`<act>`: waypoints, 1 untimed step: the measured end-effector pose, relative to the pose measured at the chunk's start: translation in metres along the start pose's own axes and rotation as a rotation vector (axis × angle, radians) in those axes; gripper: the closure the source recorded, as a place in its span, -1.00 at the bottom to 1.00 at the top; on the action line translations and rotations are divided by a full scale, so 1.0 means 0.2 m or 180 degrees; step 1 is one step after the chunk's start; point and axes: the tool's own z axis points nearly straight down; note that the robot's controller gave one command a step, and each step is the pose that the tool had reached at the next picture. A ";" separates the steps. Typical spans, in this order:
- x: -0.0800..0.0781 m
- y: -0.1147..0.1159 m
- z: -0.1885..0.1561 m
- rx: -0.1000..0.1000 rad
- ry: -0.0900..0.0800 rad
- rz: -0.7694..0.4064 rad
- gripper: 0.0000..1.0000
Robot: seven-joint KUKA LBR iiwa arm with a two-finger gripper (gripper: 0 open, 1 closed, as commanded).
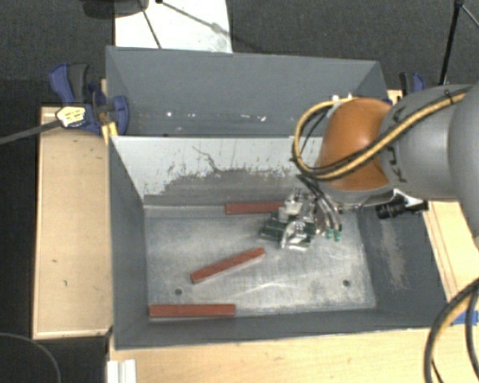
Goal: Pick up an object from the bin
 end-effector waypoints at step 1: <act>0.01 -0.14 -0.85 0.0006 0.0010 0.0037 1.00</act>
Offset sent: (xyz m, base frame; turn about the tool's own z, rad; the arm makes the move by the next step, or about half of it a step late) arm 0.0000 0.0000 0.0000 0.0000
